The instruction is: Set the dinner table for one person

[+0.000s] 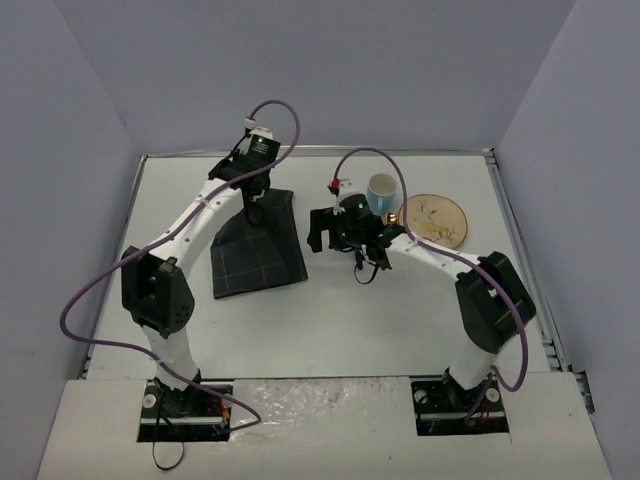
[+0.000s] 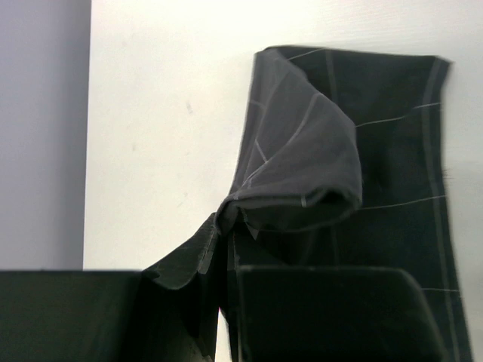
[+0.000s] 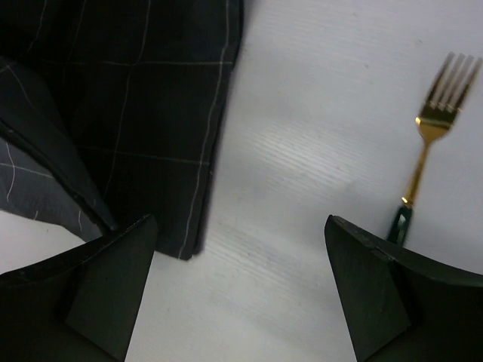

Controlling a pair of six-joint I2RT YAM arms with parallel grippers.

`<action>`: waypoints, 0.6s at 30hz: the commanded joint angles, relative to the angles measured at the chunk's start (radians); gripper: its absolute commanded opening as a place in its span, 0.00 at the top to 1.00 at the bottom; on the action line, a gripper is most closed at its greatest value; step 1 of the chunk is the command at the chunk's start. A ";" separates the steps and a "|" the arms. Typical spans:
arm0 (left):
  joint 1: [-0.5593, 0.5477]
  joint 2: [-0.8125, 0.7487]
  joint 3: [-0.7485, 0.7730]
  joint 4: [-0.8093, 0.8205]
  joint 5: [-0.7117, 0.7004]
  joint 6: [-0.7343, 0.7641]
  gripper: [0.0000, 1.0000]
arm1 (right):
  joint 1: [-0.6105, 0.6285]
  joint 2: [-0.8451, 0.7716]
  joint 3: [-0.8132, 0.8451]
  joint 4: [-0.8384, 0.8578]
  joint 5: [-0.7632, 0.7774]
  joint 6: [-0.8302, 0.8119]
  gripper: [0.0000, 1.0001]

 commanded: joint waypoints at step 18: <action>0.216 -0.258 -0.274 0.036 0.227 -0.035 1.00 | 0.181 0.479 0.334 0.092 0.183 -0.115 0.28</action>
